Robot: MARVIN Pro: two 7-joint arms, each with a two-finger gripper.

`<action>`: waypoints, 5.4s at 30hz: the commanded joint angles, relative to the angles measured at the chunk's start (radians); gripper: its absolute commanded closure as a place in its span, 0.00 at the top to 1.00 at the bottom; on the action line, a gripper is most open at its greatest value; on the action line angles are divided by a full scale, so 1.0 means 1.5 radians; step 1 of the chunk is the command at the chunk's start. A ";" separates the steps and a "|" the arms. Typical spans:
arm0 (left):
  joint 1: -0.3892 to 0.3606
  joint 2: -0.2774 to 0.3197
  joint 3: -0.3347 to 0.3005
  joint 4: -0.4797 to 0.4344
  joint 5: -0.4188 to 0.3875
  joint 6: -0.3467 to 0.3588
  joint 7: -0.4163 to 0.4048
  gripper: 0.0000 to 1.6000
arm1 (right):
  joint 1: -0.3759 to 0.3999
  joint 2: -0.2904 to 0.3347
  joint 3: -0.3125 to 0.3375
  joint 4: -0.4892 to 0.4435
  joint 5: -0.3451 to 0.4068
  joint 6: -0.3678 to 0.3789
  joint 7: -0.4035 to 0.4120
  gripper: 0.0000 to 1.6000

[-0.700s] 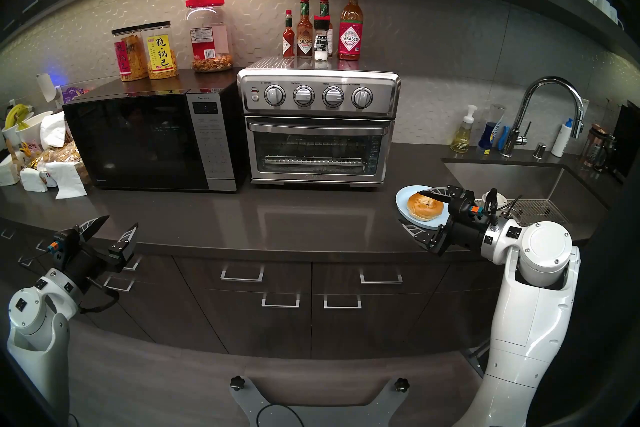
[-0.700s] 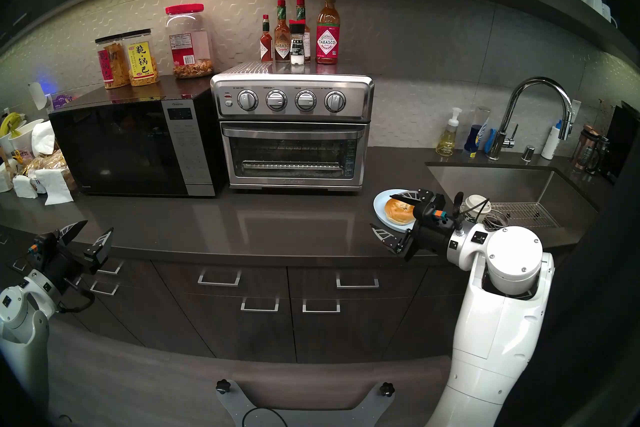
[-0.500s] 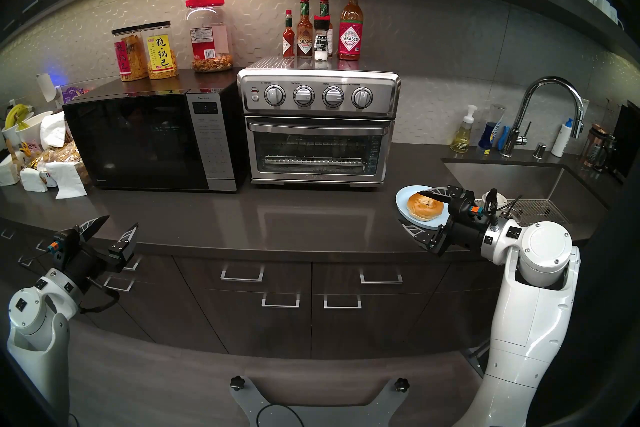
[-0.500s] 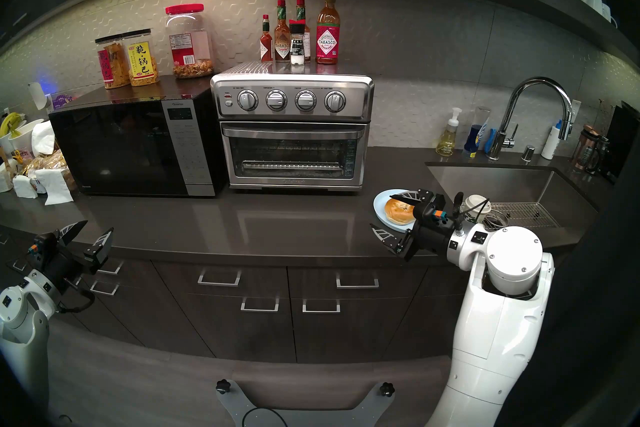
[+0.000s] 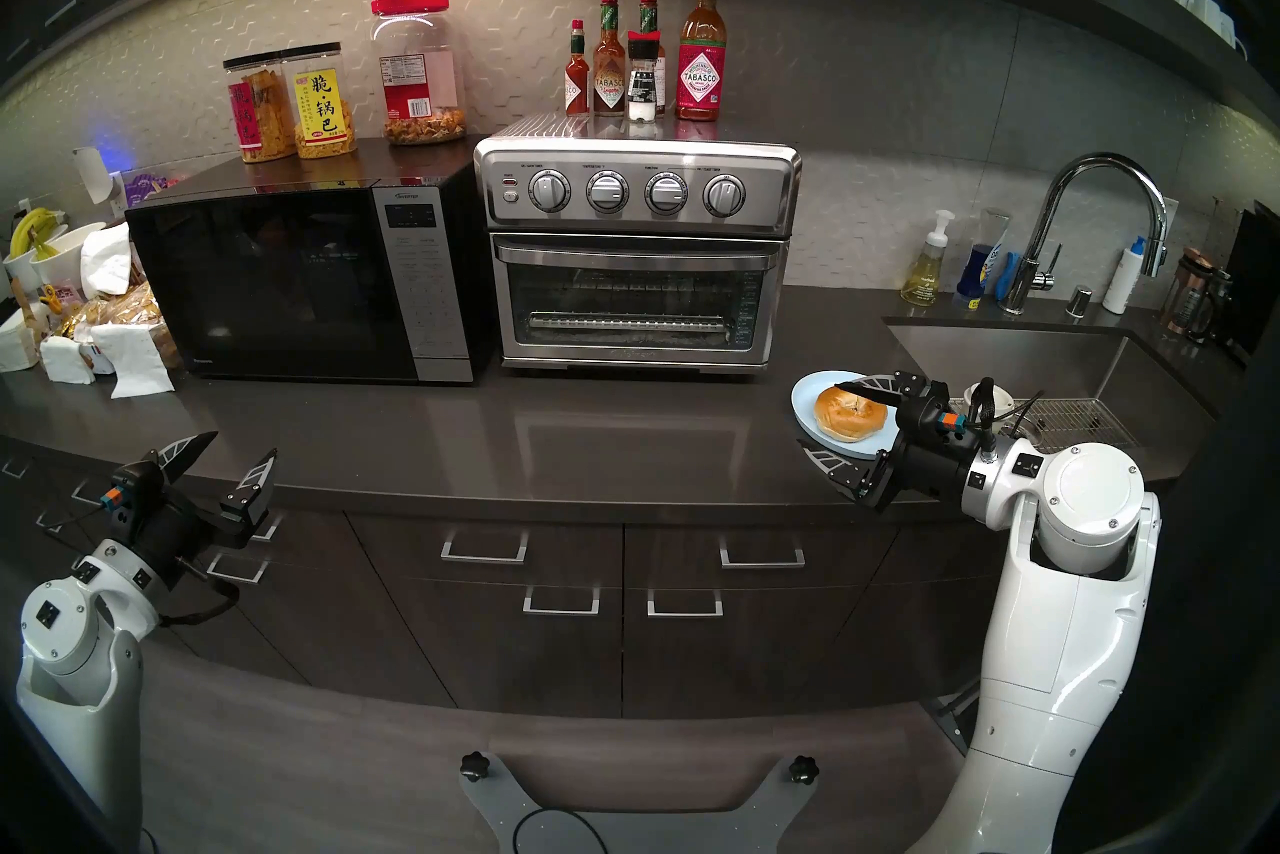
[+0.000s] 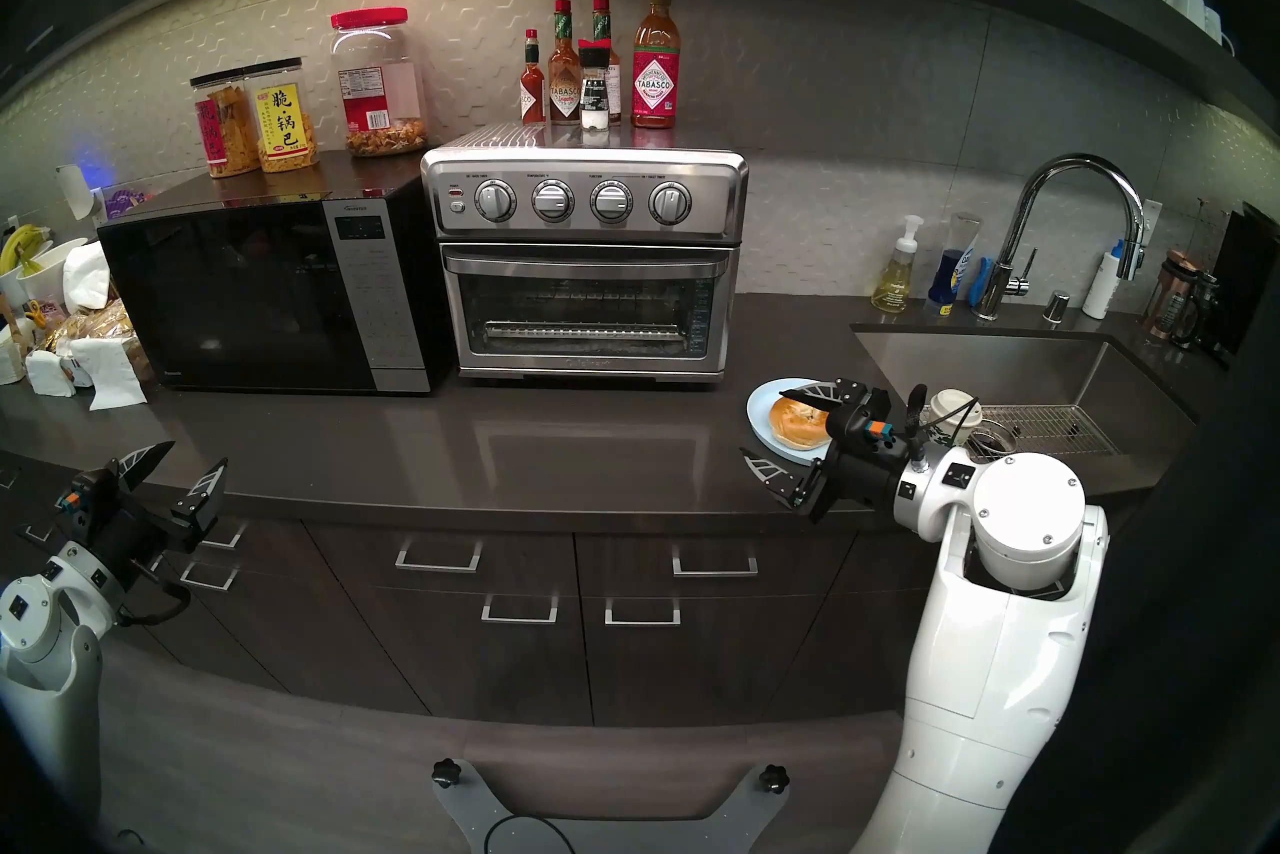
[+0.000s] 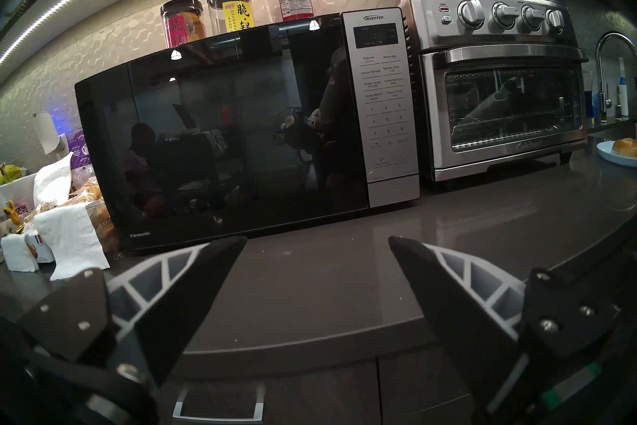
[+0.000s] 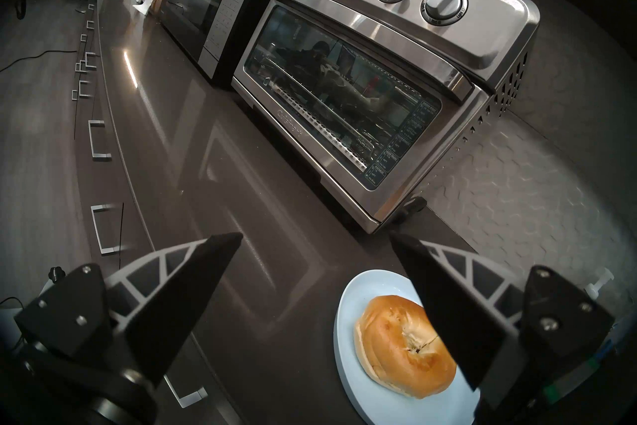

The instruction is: Open the oven and place the bagel inside on the rack

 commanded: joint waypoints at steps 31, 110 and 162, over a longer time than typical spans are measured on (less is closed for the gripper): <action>-0.021 -0.005 -0.005 0.032 0.027 -0.080 -0.053 1.00 | 0.004 0.000 0.000 -0.009 0.003 0.000 0.000 1.00; -0.548 0.350 0.256 0.395 -0.188 -0.074 -0.363 1.00 | 0.005 0.001 -0.001 -0.008 0.003 0.000 -0.001 1.00; -0.633 0.316 0.417 0.203 -0.121 -0.024 -0.307 1.00 | 0.004 0.000 0.000 -0.009 0.003 0.000 0.000 1.00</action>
